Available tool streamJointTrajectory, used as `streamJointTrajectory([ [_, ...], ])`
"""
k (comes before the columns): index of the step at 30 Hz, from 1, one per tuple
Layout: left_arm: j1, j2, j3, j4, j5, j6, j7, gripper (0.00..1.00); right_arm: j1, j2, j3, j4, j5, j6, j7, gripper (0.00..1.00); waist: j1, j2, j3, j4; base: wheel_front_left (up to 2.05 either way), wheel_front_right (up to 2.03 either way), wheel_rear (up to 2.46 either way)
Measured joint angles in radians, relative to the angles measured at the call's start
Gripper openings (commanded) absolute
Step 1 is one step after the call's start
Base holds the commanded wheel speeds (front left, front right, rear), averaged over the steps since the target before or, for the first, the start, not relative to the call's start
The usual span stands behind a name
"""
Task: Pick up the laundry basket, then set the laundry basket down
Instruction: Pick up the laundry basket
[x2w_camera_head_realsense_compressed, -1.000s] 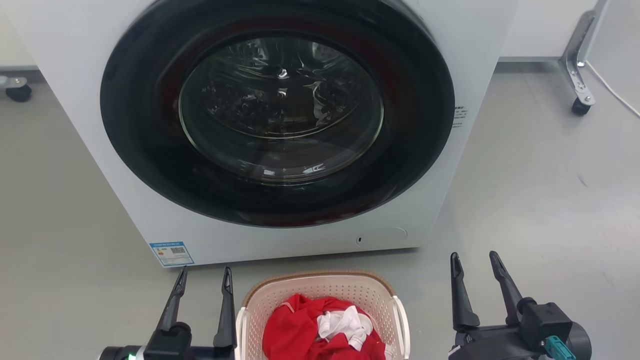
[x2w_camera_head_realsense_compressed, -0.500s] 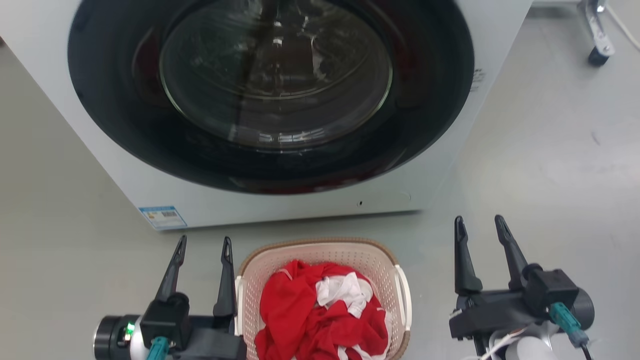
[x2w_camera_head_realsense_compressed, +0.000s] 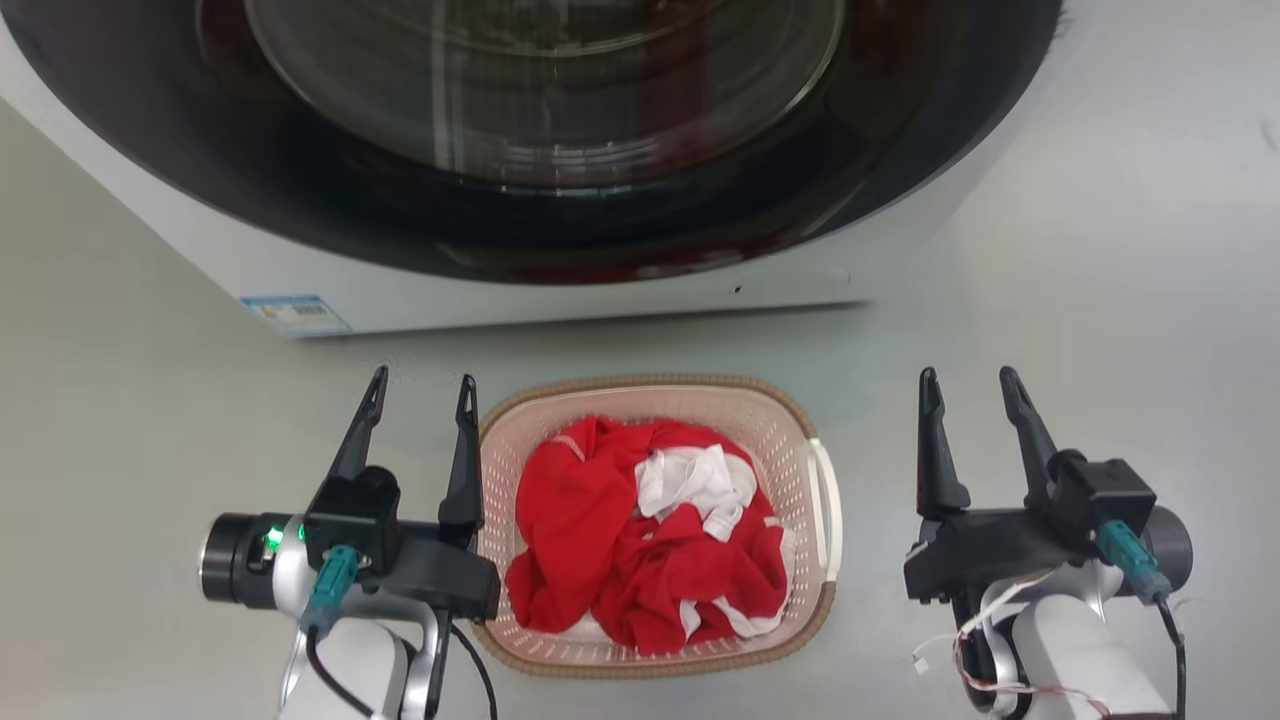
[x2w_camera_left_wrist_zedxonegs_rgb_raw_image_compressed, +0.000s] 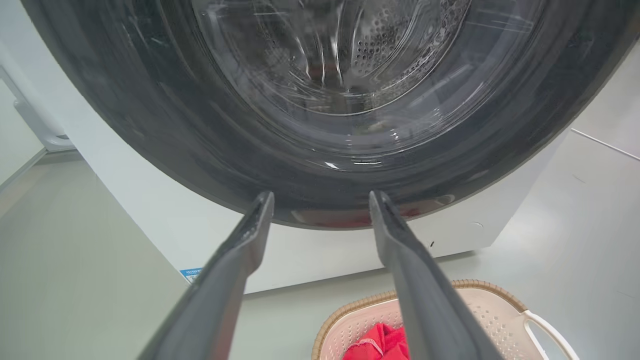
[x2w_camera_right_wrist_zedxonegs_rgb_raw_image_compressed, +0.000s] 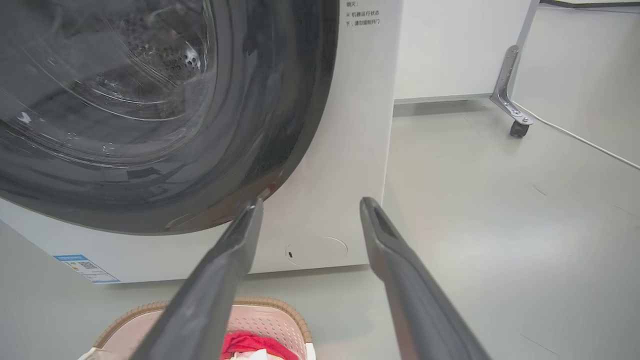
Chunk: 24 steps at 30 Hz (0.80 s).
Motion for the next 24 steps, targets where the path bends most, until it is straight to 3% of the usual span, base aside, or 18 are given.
streamJointTrajectory([
  [24,-0.245,-0.008,-0.049,0.325,-0.117,-0.017,0.000,1.00,-0.232,-0.007,-0.017,0.281,0.000,0.018,0.000,1.00,-0.0001,0.0001,0.336,0.047,0.00,0.00,0.00],
])
